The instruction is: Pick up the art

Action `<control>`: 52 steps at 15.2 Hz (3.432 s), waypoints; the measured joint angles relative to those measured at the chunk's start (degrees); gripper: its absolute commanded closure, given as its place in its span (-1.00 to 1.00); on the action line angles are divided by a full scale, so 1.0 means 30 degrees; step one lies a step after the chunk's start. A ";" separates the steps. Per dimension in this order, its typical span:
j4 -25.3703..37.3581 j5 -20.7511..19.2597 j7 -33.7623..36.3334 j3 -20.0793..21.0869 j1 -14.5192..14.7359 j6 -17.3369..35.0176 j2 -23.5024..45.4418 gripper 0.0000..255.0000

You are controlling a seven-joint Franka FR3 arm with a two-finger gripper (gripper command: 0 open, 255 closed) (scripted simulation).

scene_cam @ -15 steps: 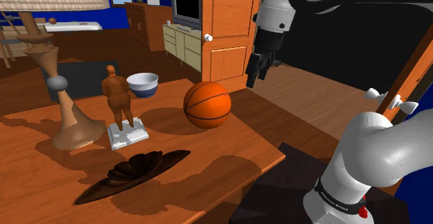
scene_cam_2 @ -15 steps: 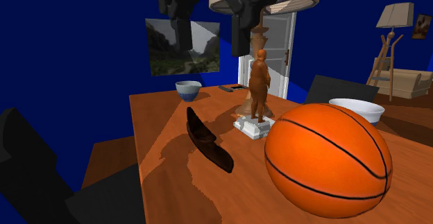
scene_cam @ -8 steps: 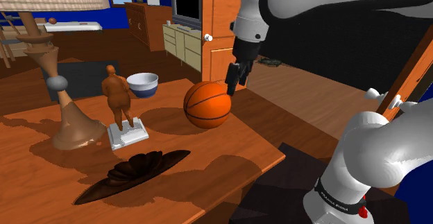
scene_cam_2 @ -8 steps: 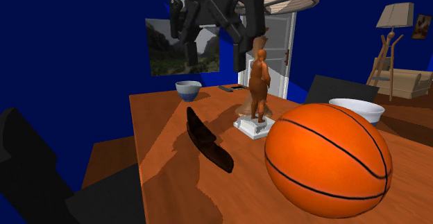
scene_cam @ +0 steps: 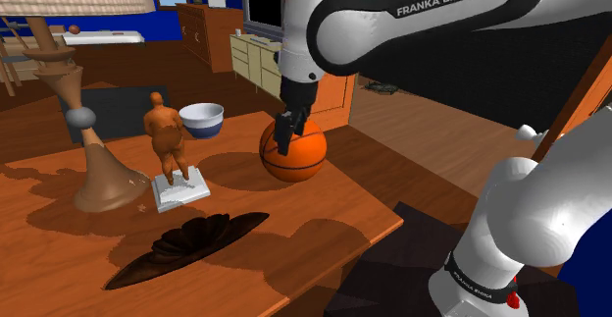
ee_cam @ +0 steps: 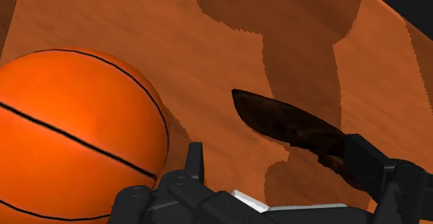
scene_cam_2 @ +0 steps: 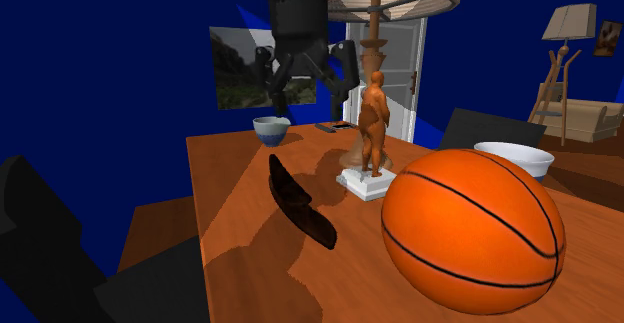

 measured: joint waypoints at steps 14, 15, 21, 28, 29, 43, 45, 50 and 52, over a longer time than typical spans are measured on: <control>0.5464 -0.4260 0.1051 0.2822 0.1587 0.3092 0.8763 -1.00; 0.5982 -0.4778 0.1259 0.2936 0.1817 0.3290 0.9567 -1.00; 0.9682 -0.7378 0.1733 0.3200 0.3463 0.3151 1.3674 -1.00; 1.1235 -0.8874 0.2046 0.3025 0.4620 0.3695 1.6078 -1.00; 1.1163 -0.8973 0.2123 0.2973 0.4648 0.3901 1.6225 -1.00; 1.1033 -0.9300 0.2390 0.2802 0.4778 0.4514 1.6728 1.00; 1.1092 -0.9194 0.2309 0.2857 0.4748 0.4287 1.6593 1.00; 1.1425 -0.8784 0.1921 0.3065 0.4594 0.3421 1.6000 1.00; 1.1751 -0.8673 0.1858 0.3138 0.4648 0.2992 1.5892 1.00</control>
